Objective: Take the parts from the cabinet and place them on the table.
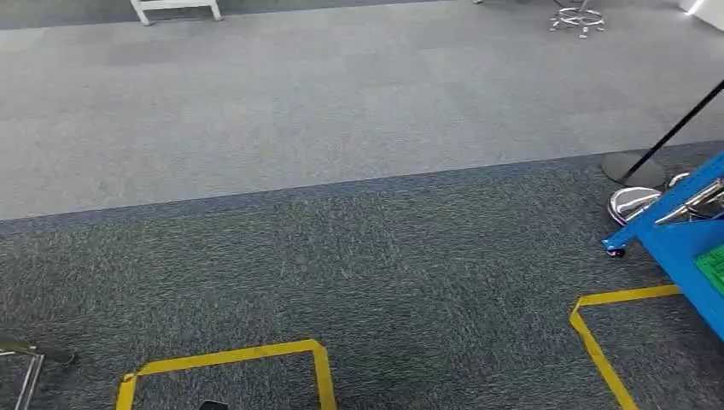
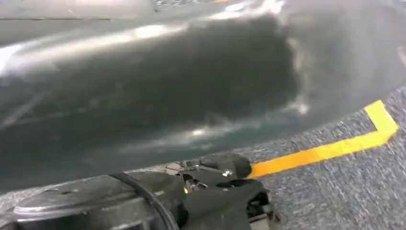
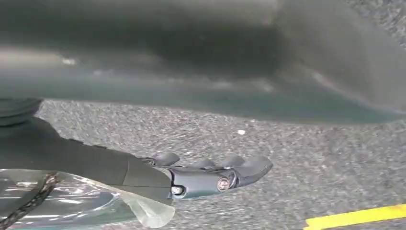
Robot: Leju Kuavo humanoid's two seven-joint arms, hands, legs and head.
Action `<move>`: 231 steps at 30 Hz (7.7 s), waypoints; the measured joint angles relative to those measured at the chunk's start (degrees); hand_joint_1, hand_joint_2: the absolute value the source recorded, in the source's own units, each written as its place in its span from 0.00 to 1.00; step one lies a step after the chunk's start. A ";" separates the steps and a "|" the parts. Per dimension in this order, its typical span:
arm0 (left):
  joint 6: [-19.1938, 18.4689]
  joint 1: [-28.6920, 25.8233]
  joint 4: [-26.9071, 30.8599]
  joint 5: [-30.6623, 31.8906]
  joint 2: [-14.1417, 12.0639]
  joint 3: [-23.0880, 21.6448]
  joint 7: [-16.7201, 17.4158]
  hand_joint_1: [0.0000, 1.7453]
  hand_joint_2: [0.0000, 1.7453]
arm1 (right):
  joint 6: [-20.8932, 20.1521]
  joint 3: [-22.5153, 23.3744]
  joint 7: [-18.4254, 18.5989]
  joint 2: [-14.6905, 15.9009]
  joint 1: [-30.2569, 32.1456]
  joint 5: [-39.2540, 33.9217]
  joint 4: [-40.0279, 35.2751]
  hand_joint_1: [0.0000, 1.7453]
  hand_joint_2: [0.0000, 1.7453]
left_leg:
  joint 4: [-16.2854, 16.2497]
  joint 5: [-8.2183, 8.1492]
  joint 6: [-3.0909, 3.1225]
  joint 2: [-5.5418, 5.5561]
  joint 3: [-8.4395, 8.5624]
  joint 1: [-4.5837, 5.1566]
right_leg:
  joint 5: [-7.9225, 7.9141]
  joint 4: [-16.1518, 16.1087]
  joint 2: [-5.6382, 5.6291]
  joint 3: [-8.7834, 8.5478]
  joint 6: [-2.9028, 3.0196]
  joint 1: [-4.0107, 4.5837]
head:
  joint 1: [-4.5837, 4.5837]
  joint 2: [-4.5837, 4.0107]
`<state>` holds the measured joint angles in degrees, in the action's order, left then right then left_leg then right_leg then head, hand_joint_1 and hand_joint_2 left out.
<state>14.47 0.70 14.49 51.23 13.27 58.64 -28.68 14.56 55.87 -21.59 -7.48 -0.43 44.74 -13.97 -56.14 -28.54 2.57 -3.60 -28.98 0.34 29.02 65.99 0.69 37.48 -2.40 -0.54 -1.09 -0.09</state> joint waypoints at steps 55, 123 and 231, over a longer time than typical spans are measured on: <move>0.00 0.20 0.02 1.62 0.04 1.16 -0.04 0.00 0.00 | -3.34 1.16 -1.64 -0.48 -0.21 2.19 -0.24 0.00 0.00 | -0.47 1.37 0.28 4.90 -1.71 -0.13 | 4.28 -3.27 -1.97 -6.26 0.80 0.43 | 0.48 0.00; -0.48 -0.01 0.39 3.82 0.66 3.30 -0.11 0.00 0.00 | -4.17 3.36 -2.01 -1.01 -0.07 4.79 -0.48 0.00 0.00 | -2.82 -1.13 0.23 1.64 -1.89 0.45 | 3.94 3.70 -0.64 0.97 0.57 0.46 | 0.37 0.00; -1.29 0.31 1.70 6.84 1.36 6.38 0.37 0.00 0.00 | -5.66 6.69 -1.64 -1.38 -0.37 8.09 -1.01 0.00 0.00 | -12.22 -0.93 -1.25 3.73 -7.83 0.00 | 2.17 -5.89 -1.00 -6.81 3.02 0.18 | 1.46 0.00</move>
<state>13.18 1.02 16.20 58.07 14.62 65.02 -28.30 8.90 62.55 -23.23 -8.85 -0.79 52.83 -14.97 -68.36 -29.47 1.31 0.13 -36.81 0.34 31.18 60.10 -0.31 30.66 0.61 -0.36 0.37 -0.09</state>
